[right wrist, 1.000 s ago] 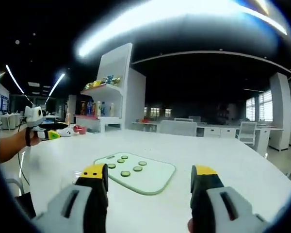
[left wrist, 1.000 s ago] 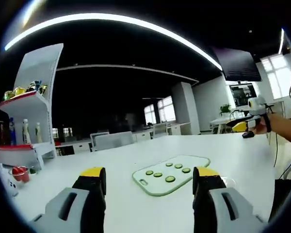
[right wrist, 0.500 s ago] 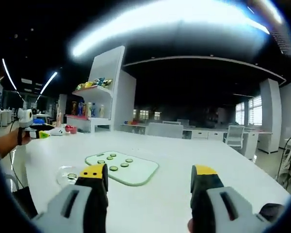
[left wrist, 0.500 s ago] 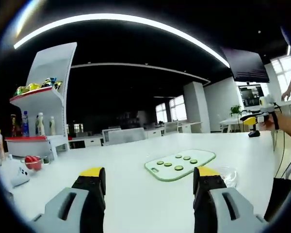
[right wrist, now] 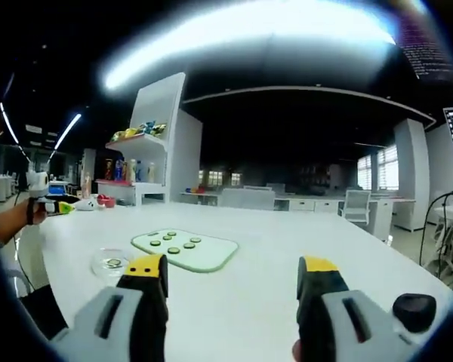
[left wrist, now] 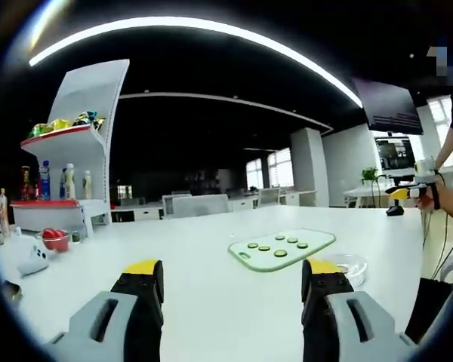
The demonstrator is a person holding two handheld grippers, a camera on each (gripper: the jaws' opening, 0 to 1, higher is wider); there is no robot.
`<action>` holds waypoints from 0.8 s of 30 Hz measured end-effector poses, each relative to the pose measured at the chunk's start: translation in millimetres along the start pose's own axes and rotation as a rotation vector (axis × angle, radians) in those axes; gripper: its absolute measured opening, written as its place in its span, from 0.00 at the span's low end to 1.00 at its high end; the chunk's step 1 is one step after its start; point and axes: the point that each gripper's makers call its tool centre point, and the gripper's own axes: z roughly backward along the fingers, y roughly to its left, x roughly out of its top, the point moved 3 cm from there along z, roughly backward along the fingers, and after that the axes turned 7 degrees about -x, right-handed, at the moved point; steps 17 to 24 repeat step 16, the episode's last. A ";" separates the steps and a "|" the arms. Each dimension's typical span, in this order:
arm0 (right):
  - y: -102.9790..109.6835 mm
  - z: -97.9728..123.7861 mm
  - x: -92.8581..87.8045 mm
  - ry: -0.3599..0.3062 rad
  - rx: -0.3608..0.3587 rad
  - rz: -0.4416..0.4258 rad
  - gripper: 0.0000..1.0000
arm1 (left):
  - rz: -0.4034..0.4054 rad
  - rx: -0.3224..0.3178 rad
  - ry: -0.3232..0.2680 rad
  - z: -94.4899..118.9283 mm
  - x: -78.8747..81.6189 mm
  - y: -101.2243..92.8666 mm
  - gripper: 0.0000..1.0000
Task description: Open the petri dish lid, add cucumber slices into the petri dish, and close the lid
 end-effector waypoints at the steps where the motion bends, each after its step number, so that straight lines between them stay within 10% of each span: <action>1: -0.7 0.7 0.3 -0.001 -0.003 -0.002 0.69 | 0.002 0.002 -0.001 0.1 0.0 0.7 0.75; 24: -7.7 9.8 0.6 -0.006 -0.028 -0.017 0.68 | 0.013 -0.014 0.004 0.2 -2.6 -3.9 0.74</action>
